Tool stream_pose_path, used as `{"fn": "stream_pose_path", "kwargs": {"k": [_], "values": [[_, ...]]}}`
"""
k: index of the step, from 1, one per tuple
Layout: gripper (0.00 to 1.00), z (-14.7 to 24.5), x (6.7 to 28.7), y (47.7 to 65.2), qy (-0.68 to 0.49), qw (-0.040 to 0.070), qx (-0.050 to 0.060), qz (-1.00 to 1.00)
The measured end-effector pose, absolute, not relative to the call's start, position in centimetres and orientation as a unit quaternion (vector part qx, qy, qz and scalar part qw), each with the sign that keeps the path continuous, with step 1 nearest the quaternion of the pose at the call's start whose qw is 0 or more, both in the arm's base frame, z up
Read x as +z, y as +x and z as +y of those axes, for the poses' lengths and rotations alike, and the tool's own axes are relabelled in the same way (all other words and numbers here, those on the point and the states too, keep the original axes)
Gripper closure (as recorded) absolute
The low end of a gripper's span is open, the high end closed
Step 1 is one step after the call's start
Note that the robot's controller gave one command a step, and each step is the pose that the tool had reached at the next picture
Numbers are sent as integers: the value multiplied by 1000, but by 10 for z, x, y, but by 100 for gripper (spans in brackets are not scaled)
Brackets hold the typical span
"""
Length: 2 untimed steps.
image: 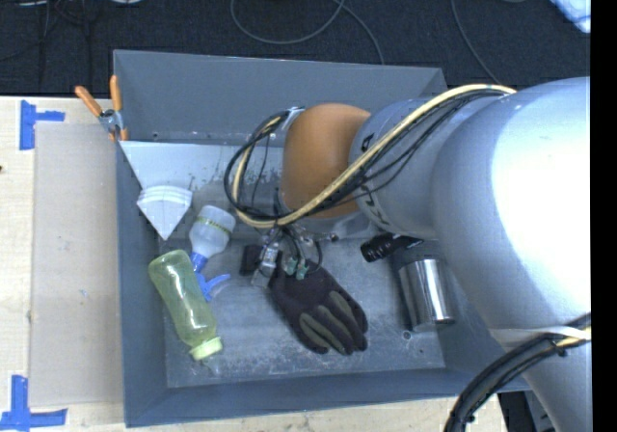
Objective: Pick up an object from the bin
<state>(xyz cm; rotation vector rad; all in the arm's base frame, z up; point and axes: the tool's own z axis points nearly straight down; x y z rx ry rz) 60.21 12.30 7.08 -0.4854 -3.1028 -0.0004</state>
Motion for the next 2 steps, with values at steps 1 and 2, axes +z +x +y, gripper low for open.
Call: {"fn": "stream_pose_path", "kwargs": {"k": [1, 2], "values": [[100, 123, 71, 602, -155, 1, 0, -988], [100, 121, 126, 600, -157, 4, 1, -988]]}}
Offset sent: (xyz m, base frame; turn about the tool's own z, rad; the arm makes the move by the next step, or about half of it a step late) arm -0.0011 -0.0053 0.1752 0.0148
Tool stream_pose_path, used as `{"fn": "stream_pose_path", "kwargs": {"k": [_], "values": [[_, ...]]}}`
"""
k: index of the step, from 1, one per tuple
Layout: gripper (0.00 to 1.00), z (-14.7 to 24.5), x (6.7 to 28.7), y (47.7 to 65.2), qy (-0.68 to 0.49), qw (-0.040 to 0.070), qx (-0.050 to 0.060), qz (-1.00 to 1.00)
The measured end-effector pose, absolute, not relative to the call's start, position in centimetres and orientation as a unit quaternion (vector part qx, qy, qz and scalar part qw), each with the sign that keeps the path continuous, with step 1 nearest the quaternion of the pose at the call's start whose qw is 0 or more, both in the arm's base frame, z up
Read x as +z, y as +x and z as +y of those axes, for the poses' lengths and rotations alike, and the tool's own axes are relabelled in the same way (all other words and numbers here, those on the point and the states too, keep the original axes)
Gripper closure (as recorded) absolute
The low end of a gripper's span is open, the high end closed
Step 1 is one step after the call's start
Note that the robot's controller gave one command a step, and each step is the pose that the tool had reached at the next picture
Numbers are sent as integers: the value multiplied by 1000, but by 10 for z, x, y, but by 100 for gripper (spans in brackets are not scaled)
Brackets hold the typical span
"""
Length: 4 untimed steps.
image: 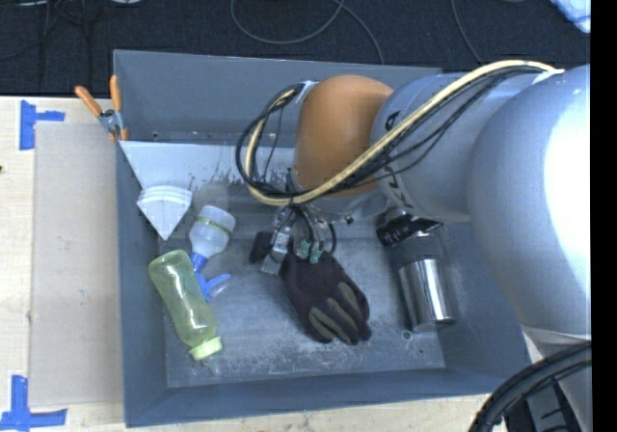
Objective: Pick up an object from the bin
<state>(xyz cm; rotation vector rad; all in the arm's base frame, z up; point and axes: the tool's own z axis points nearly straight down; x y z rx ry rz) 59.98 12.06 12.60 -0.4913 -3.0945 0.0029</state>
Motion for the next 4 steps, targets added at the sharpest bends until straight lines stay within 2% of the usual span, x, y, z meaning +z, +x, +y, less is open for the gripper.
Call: {"fn": "stream_pose_path", "kwargs": {"k": [1, 2, 3, 4], "values": [[100, 111, 148, 605, -171, -3, -2, -985], [100, 96, 166, 588, -186, 9, 3, -983], [100, 83, 169, 598, -196, -7, -3, -981], [100, 75, 173, 580, -197, 10, 3, -980]]}}
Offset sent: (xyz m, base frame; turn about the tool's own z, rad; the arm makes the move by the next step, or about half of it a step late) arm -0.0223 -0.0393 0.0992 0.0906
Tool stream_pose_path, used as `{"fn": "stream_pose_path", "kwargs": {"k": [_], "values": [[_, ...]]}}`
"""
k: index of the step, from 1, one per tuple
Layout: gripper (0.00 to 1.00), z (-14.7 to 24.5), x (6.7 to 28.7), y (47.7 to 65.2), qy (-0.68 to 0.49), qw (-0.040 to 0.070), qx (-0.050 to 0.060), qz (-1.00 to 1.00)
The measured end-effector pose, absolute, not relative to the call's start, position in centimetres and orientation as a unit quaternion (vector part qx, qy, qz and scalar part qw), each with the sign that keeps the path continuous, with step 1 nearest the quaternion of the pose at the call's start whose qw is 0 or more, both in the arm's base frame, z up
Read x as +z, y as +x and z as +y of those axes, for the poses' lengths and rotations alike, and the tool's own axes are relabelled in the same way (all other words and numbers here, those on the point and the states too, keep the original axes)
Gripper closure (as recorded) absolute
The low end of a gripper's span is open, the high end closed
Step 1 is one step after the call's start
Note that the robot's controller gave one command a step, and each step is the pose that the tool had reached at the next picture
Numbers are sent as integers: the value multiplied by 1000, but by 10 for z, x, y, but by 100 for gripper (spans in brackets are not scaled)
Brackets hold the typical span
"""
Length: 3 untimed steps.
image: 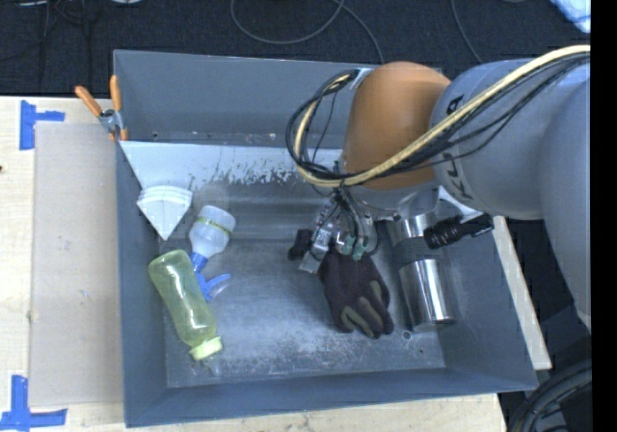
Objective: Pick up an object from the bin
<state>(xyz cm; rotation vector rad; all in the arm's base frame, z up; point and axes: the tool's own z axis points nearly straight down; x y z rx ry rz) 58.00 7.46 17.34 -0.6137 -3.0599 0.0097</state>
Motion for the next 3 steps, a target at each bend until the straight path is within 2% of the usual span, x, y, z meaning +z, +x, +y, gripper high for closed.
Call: {"fn": "stream_pose_path", "kwargs": {"k": [1, 2, 3], "values": [[100, 61, 156, 596, -197, -6, -2, -980], [100, 56, 168, 586, -200, 10, 2, -980], [100, 54, 193, 589, -203, 2, 0, -979]]}}
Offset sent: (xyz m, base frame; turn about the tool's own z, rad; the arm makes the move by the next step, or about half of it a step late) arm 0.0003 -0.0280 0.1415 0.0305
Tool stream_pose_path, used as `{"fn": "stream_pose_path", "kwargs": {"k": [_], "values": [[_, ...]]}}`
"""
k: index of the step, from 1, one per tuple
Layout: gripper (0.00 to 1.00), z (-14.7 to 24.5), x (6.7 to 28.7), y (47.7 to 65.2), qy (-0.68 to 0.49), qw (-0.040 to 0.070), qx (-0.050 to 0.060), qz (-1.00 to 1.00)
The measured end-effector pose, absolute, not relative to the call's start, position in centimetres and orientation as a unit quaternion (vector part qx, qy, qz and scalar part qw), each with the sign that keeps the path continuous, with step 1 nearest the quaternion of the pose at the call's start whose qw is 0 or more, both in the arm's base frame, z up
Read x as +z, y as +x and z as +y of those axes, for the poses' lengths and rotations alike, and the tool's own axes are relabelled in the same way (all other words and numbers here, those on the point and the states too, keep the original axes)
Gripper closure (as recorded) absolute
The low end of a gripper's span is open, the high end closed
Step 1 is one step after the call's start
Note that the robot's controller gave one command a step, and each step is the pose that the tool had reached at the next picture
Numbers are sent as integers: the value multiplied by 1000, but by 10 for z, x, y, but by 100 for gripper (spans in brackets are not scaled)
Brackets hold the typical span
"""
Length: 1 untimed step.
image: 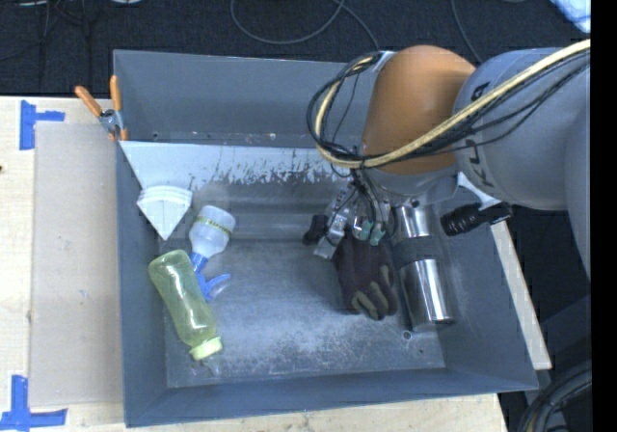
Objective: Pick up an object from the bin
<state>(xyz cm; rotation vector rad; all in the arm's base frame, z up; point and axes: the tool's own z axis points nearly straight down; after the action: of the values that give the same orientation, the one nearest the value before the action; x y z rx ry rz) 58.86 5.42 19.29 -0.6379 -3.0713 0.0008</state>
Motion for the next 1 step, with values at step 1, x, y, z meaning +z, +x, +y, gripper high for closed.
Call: {"fn": "stream_pose_path", "kwargs": {"k": [1], "values": [[100, 91, 170, 584, -170, 6, 2, -985]]}}
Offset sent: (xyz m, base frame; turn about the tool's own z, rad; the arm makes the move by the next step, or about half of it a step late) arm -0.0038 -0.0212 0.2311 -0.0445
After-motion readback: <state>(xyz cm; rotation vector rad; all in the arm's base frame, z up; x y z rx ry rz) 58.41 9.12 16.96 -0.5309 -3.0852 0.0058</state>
